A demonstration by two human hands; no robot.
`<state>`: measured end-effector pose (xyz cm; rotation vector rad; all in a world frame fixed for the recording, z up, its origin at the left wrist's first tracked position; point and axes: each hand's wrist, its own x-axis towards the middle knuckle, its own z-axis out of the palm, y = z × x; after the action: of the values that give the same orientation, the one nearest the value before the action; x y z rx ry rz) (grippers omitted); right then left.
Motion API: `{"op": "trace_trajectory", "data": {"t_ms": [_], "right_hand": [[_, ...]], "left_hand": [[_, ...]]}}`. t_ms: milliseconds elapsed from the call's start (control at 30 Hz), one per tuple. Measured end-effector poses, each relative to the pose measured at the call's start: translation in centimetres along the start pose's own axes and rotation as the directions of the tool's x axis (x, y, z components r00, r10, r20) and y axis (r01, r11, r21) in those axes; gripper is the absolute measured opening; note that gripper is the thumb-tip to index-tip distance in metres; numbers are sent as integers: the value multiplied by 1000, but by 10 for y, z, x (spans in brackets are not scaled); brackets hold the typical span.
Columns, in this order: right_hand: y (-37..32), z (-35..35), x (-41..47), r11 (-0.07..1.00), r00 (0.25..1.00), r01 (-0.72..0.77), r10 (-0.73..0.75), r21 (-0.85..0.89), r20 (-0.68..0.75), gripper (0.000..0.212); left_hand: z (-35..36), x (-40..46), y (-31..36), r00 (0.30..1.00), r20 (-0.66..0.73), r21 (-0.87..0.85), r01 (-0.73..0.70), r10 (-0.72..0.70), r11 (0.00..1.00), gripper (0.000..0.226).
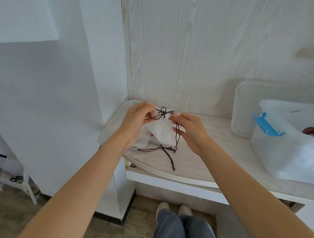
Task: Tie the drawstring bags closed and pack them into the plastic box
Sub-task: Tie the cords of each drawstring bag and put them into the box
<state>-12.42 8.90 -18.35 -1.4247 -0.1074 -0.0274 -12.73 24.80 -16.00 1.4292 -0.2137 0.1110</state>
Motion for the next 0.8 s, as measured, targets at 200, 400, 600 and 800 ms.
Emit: {"op": "trace_trajectory", "data": {"t_ms": [200, 400, 600, 800], "right_hand": [[3, -1, 6, 920, 978, -207, 208, 333, 34, 18], [5, -5, 9, 638, 941, -313, 308, 704, 140, 26], [12, -6, 14, 489, 951, -224, 300, 843, 78, 29], [7, -3, 8, 679, 975, -117, 215, 725, -45, 29]], "left_hand": [[4, -4, -4, 990, 16, -162, 141, -140, 977, 28], [2, -6, -12, 959, 50, -467, 270, -280, 842, 28], [-2, -4, -25, 972, 104, -720, 219, -211, 658, 22], [-2, -5, -26, 972, 55, -718, 198, -229, 667, 33]]}}
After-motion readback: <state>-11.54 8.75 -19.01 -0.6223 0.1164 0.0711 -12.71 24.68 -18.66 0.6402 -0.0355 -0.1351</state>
